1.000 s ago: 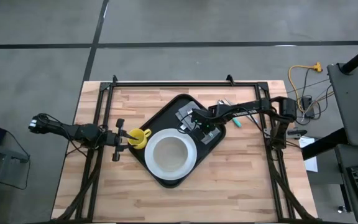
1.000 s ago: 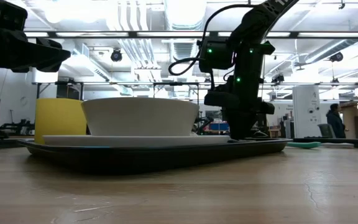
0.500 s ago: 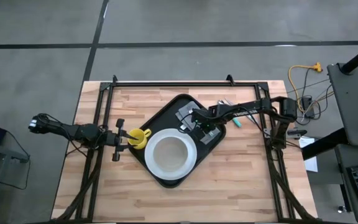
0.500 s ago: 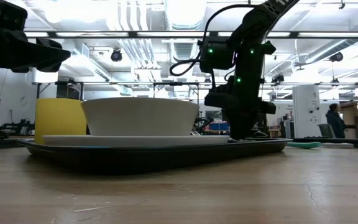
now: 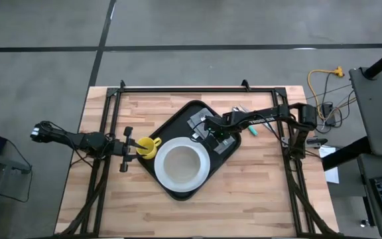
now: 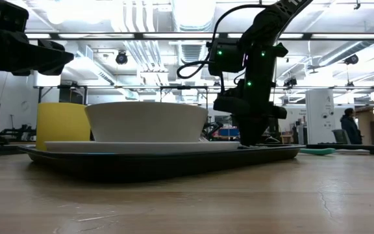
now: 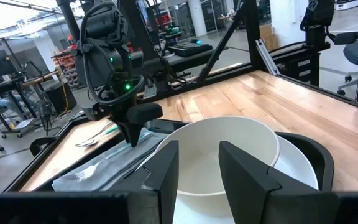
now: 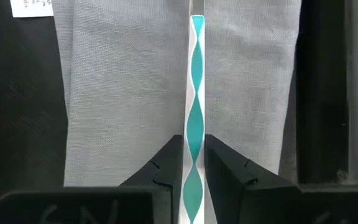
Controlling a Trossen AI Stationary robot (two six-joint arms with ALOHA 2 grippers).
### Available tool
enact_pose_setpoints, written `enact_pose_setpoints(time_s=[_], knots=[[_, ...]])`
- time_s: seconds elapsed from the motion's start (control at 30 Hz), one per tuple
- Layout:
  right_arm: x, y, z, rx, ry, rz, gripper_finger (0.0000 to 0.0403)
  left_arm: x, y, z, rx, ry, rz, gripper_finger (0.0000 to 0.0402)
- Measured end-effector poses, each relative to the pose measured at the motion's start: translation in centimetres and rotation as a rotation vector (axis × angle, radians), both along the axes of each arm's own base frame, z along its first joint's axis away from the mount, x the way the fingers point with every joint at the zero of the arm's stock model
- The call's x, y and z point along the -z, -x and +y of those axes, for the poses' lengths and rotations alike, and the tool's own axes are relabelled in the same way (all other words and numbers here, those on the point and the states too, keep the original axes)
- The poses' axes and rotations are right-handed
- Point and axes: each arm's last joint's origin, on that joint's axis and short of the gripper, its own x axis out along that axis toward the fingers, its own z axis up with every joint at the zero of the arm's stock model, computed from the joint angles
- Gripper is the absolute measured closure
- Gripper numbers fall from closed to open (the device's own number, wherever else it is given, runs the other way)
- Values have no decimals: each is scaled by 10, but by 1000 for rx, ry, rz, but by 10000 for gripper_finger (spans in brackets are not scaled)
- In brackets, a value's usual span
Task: Set up tray
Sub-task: Put the white fork to the right of the white plate on top of the gray napkin on the black serving tray, then put the green spoon to the left of the white fork on top of the gray napkin on the black serving tray
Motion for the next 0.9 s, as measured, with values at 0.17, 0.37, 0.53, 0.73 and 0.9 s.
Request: enact_pose_setpoints(time_s=[0.17, 0.37, 0.53, 0.73, 0.9], knots=[[0, 0, -1, 4, 19, 3, 320, 0, 0, 0, 0, 0, 0, 301], [-2, 1, 0, -7, 20, 12, 297, 0, 0, 0, 0, 0, 0, 301], [-13, 3, 0, -52, 33, -10, 291, 0, 0, 0, 0, 0, 0, 301], [-27, 6, 3, -99, -27, -68, 300, 0, 0, 0, 0, 0, 0, 301], [-39, 13, 5, -156, -43, -61, 309, 0, 0, 0, 0, 0, 0, 301]])
